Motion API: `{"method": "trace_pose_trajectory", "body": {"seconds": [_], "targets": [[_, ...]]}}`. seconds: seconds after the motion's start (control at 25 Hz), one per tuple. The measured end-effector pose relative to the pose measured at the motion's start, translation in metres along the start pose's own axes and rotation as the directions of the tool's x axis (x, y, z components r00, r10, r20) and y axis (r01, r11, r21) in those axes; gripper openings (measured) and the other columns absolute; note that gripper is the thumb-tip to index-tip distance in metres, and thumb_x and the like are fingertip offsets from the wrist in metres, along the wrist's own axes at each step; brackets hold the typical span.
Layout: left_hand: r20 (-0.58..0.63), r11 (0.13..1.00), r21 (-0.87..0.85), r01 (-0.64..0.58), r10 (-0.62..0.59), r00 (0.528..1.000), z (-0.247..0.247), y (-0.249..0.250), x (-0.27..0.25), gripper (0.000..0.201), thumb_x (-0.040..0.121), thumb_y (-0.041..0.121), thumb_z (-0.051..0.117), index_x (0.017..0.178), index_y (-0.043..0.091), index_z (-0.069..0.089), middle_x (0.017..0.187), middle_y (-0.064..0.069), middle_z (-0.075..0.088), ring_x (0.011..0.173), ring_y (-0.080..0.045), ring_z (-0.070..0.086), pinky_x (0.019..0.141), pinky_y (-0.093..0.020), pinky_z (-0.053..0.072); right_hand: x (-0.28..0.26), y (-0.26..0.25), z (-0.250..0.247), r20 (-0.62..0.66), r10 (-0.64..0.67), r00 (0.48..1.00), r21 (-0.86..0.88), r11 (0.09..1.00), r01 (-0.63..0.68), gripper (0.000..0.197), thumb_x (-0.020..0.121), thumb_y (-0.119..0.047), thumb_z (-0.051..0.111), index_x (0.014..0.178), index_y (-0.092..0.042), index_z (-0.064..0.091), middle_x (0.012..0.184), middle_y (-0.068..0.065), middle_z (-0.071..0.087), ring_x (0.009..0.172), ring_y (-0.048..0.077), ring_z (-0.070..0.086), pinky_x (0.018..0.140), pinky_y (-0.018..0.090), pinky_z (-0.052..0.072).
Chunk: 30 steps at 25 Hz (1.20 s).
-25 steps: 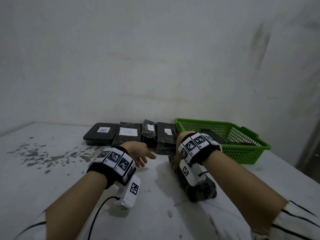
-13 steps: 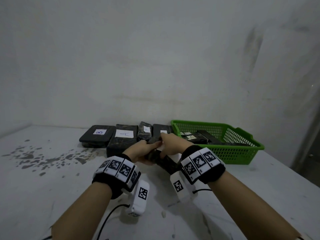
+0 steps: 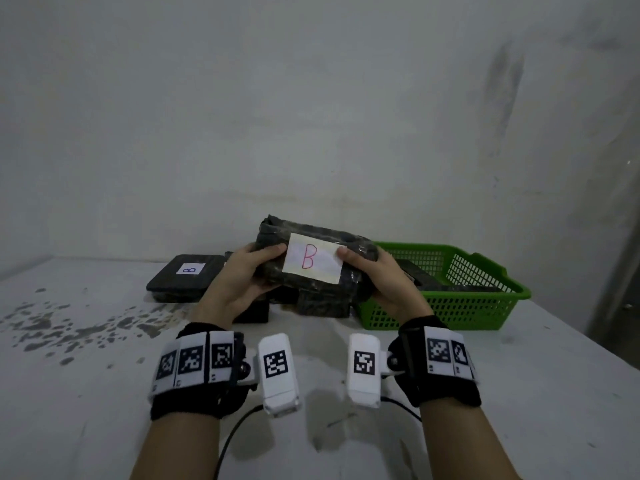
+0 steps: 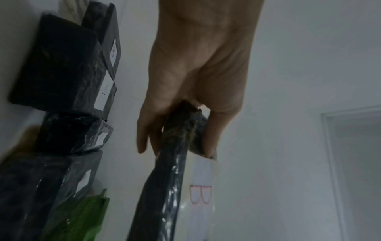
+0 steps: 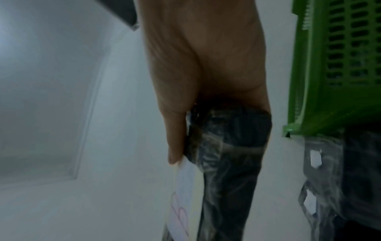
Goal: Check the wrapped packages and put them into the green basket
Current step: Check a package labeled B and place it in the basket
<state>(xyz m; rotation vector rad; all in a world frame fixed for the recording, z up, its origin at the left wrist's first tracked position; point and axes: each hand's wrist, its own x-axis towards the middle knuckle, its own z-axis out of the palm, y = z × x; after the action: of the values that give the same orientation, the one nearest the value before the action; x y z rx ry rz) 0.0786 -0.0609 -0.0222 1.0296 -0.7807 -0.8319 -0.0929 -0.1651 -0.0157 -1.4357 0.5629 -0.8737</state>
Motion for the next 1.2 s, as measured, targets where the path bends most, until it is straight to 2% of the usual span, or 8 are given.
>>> {"method": "trace_pose_trajectory", "body": {"seconds": [0.24,0.44,0.64,0.76,0.84,0.96,1.08,1.2], "targets": [[0.014,0.985,0.125,-0.122,0.122,0.992,0.005,0.011,-0.003,0.013,0.084,0.012,0.058,0.097,0.009,0.059,0.09,-0.005,0.068,0.079,-0.014,0.067,0.064,-0.022,0.057,0.01,-0.018,-0.01,0.102,-0.135,0.986,-0.057,0.988,0.141,0.044,0.08,-0.003,0.066,0.121,-0.008,0.05,0.1,0.003,0.065,0.09,0.019,0.064,0.079,0.033,0.054],[-0.119,0.965,0.223,-0.141,0.17,0.978,0.015,0.01,-0.002,0.013,0.08,0.009,0.065,0.092,0.007,0.06,0.085,-0.005,0.065,0.08,-0.019,0.063,0.081,-0.032,0.053,0.011,-0.016,-0.001,-0.013,-0.186,0.982,-0.081,0.98,0.184,0.01,0.084,-0.001,0.062,0.086,-0.01,0.06,0.066,-0.004,0.065,0.062,0.011,0.061,0.054,0.021,0.051],[-0.214,0.934,0.311,-0.178,0.251,0.944,0.024,0.014,-0.001,0.011,0.082,0.016,0.066,0.09,0.015,0.058,0.082,-0.003,0.062,0.076,-0.017,0.058,0.073,-0.031,0.05,0.01,-0.019,0.006,-0.099,-0.263,0.96,-0.124,0.96,0.25,0.017,0.085,-0.008,0.064,0.101,-0.007,0.058,0.079,-0.001,0.061,0.071,0.012,0.058,0.066,0.024,0.049],[-0.21,0.885,0.443,-0.14,0.254,0.944,0.027,0.02,-0.001,0.01,0.081,0.023,0.067,0.082,0.018,0.058,0.083,-0.006,0.063,0.08,-0.023,0.061,0.078,-0.034,0.052,0.007,-0.023,0.001,-0.1,-0.228,0.969,-0.136,0.967,0.213,0.009,0.085,-0.014,0.064,0.092,-0.009,0.059,0.077,0.002,0.061,0.069,0.015,0.059,0.064,0.026,0.051],[-0.143,0.911,0.398,-0.105,0.174,0.974,0.029,0.026,-0.003,0.031,0.08,0.026,0.067,0.106,0.013,0.055,0.092,-0.005,0.062,0.077,-0.02,0.064,0.067,-0.031,0.059,0.008,-0.026,-0.005,-0.102,-0.178,0.979,-0.096,0.981,0.168,0.021,0.084,-0.02,0.066,0.099,-0.007,0.06,0.086,0.008,0.065,0.078,0.022,0.064,0.069,0.033,0.053],[0.0,0.968,0.226,-0.109,0.112,0.994,0.03,0.035,-0.011,0.085,0.068,0.032,0.069,0.139,0.022,0.024,0.109,-0.002,0.057,0.078,-0.014,0.069,0.063,-0.034,0.06,0.005,-0.032,-0.011,-0.077,-0.161,0.984,-0.018,0.987,0.16,0.041,0.086,-0.028,0.062,0.12,-0.006,0.054,0.108,0.013,0.067,0.089,0.022,0.067,0.068,0.031,0.056],[0.126,0.965,0.195,-0.175,0.152,0.98,0.031,0.043,-0.023,0.068,0.062,0.027,0.068,0.125,0.013,0.045,0.117,-0.011,0.062,0.085,-0.019,0.071,0.066,-0.03,0.059,-0.009,-0.042,-0.018,0.093,-0.209,0.973,0.087,0.976,0.202,0.057,0.082,-0.03,0.065,0.13,-0.007,0.044,0.115,0.011,0.065,0.099,0.022,0.066,0.074,0.032,0.058],[0.262,0.953,0.222,-0.205,0.145,0.954,0.024,0.051,-0.031,0.069,0.048,0.033,0.083,0.109,0.013,0.058,0.101,-0.009,0.072,0.081,-0.023,0.072,0.066,-0.024,0.058,-0.02,-0.049,-0.028,0.164,-0.261,0.951,0.028,0.965,0.26,0.088,0.049,-0.046,0.086,0.121,-0.013,0.049,0.115,0.008,0.066,0.102,0.021,0.066,0.077,0.032,0.056]]}}
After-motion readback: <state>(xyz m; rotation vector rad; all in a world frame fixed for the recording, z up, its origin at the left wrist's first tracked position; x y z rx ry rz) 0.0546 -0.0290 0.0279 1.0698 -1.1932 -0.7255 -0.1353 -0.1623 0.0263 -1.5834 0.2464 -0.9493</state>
